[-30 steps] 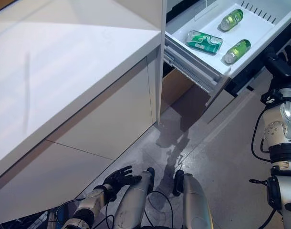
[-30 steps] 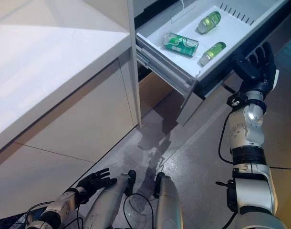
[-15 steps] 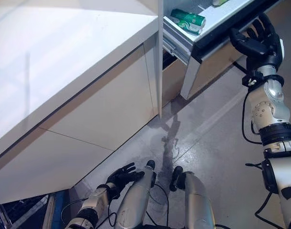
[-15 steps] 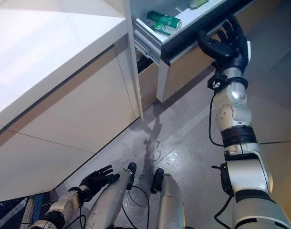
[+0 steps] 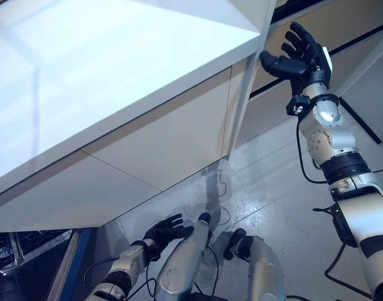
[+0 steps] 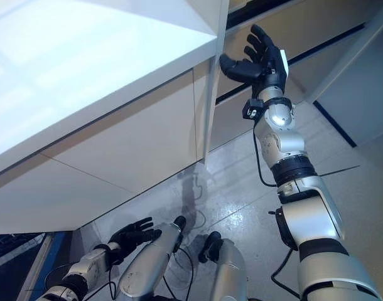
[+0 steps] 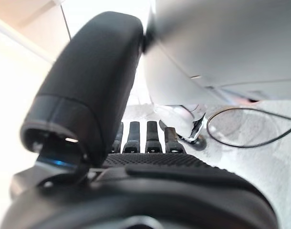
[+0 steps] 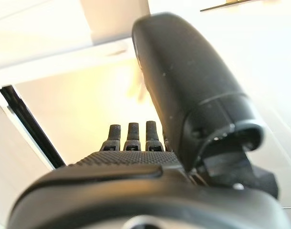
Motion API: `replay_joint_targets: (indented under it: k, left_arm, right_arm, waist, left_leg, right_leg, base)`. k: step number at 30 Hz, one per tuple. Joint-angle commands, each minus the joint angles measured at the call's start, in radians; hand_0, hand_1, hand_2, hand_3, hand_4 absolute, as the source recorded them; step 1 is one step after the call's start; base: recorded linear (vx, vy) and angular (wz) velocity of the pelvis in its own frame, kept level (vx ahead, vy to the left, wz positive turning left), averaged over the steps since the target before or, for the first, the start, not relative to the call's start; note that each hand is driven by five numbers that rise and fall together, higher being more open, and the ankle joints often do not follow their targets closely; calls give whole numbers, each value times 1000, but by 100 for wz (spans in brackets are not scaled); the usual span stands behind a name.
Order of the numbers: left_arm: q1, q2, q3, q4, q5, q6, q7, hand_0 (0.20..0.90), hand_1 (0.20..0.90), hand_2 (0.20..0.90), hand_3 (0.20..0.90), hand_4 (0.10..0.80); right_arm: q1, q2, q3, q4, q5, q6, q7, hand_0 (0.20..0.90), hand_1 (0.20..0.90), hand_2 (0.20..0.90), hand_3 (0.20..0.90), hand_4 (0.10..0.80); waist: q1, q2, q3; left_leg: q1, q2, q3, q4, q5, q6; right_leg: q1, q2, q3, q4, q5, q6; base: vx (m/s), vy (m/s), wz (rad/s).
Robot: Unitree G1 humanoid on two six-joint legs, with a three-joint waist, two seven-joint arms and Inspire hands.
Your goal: Put drinks into fridge and close the fridge
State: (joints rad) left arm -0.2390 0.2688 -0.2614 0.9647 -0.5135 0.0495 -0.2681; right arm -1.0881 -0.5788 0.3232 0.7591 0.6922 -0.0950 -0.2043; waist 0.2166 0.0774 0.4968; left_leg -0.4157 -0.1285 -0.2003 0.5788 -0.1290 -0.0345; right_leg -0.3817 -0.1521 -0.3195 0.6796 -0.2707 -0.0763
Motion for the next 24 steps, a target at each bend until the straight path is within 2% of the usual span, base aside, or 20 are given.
replay_joint_targets:
  k: [1, 3, 6, 7, 10, 12, 13, 15, 16, 20, 24]
  left_arm:
    - [155, 91, -49, 28, 80, -10, 27, 900, 900, 900, 900, 800]
    - [156, 78, -41, 27, 57, -13, 53, 900, 900, 900, 900, 800]
    - [157, 60, -25, 26, 37, -13, 73, 900, 900, 900, 900, 800]
    - [161, 44, -6, 21, 28, -12, 95, 900, 900, 900, 900, 800]
    - [170, 27, 16, 18, 34, -38, 144, 900, 900, 900, 900, 800]
    - [189, 13, 47, 0, 36, -31, 167, 900, 900, 900, 900, 800]
    - [224, 3, 70, -14, 50, -33, 174, 900, 900, 900, 900, 800]
    - [261, -6, 90, -28, 67, -32, 170, 900, 900, 900, 900, 800]
    - [277, -7, 94, -33, 69, -35, 168, 900, 900, 900, 900, 800]
    - [300, -9, 118, -24, 63, -35, 162, 900, 900, 900, 900, 800]
    - [291, 0, 144, 25, 72, -39, 142, 900, 900, 900, 900, 800]
  right_arm:
    - [-45, -7, -61, -195, -173, -169, -148, 900, 900, 900, 900, 800]
    - [62, 4, -89, -330, -195, -162, -200, 900, 900, 900, 900, 800]
    - [213, 46, -117, -472, -236, -180, -215, 900, 900, 900, 900, 800]
    - [333, 86, -141, -554, -233, -225, -200, 900, 900, 900, 900, 800]
    - [478, 136, -156, -628, -287, -275, -208, 900, 900, 900, 900, 800]
    - [611, 165, -183, -662, -277, -284, -156, 900, 900, 900, 900, 800]
    - [746, 185, -217, -655, -234, -291, -92, 900, 900, 900, 900, 800]
    - [868, 208, -234, -616, -144, -227, 25, 900, 900, 900, 900, 800]
    - [913, 220, -243, -580, -119, -201, 41, 900, 900, 900, 900, 800]
    - [1033, 265, -230, -384, -149, -110, 105, 900, 900, 900, 900, 800]
    - [1074, 276, -205, -117, -180, 2, 175, 900, 900, 900, 900, 800]
  waist:
    - [10, -62, -65]
    - [-28, -73, -83]
    - [-78, -87, -112]
    - [-114, -93, -131]
    - [-160, -96, -168]
    - [-189, -97, -209]
    - [-208, -93, -252]
    - [-223, -90, -295]
    - [-227, -89, -310]
    - [-245, -91, -355]
    - [-244, -97, -378]
  left_leg:
    - [89, -12, 93, -73, -44, 140]
    - [122, 4, 107, -118, -31, 135]
    - [163, 20, 122, -174, -10, 128]
    - [195, 34, 140, -194, -15, 124]
    - [238, 47, 165, -246, 1, 115]
    - [285, 56, 190, -294, 7, 108]
    - [331, 65, 213, -348, 20, 98]
    - [379, 72, 236, -410, 35, 89]
    - [399, 77, 243, -439, 44, 85]
    - [455, 87, 262, -517, 68, 72]
    - [492, 88, 266, -553, 78, 65]
  right_leg:
    - [92, 34, 144, -167, 140, 65]
    - [113, 45, 174, -221, 162, 72]
    - [140, 58, 214, -293, 193, 77]
    - [165, 67, 241, -328, 201, 81]
    - [195, 75, 264, -382, 220, 86]
    - [233, 81, 277, -428, 226, 95]
    - [275, 89, 284, -479, 237, 103]
    - [315, 99, 287, -528, 246, 111]
    - [331, 103, 284, -548, 251, 114]
    - [378, 119, 275, -606, 266, 119]
    - [417, 131, 262, -639, 271, 117]
  base:
    - [-5, -32, -15]
    - [-7, -26, -28]
    - [-18, -10, -51]
    - [-14, -3, -51]
    - [20, -6, -49]
    - [113, -38, -49]
    - [157, -65, -41]
    - [105, -76, -28]
    - [27, -80, -26]
    - [-17, -63, -20]
    - [-22, -48, 0]
